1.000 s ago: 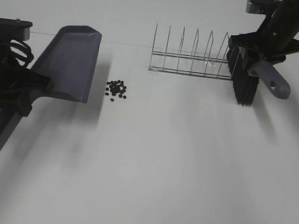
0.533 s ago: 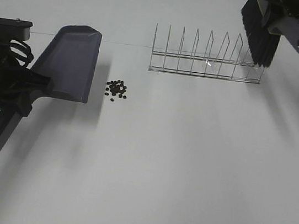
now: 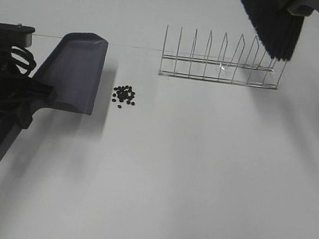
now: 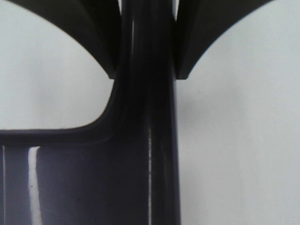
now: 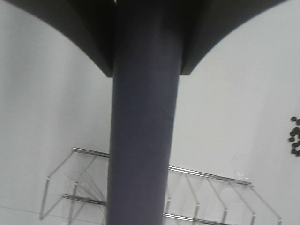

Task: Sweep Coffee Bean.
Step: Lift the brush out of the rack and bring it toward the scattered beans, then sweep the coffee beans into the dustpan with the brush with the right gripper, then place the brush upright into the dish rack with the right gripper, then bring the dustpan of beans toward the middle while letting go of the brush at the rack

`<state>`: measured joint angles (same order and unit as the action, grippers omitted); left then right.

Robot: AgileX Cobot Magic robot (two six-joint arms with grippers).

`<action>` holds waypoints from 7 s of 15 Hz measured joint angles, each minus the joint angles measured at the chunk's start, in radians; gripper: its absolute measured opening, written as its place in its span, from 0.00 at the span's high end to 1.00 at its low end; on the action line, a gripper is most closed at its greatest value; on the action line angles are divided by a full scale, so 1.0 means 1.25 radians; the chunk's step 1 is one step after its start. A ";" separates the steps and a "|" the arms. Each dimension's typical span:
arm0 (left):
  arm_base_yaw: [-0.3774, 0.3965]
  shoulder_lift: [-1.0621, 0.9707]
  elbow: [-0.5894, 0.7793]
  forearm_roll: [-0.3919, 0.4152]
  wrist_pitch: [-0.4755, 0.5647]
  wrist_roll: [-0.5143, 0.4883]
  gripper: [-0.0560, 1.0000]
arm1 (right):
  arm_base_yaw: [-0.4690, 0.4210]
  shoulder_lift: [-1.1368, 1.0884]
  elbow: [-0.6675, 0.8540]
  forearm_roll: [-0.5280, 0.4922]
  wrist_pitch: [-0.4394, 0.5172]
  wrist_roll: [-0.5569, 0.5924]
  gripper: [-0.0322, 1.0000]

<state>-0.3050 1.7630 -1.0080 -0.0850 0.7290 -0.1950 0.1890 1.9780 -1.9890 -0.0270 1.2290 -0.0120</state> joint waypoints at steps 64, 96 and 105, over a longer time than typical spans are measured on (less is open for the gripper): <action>-0.055 0.170 -0.010 0.082 -0.027 -0.106 0.70 | -0.010 0.022 0.357 -0.161 -0.190 0.149 0.62; -0.098 0.141 -0.033 0.010 -0.053 -0.090 0.70 | -0.044 0.316 -0.066 -0.173 -0.050 0.140 0.24; -0.098 0.133 -0.034 -0.010 -0.066 -0.054 0.31 | -0.044 0.232 -0.066 -0.162 -0.011 0.138 0.24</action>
<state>-0.4270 1.9290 -1.0500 -0.0980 0.6460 -0.2620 0.1340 2.2680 -2.0710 -0.2290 1.2150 0.1610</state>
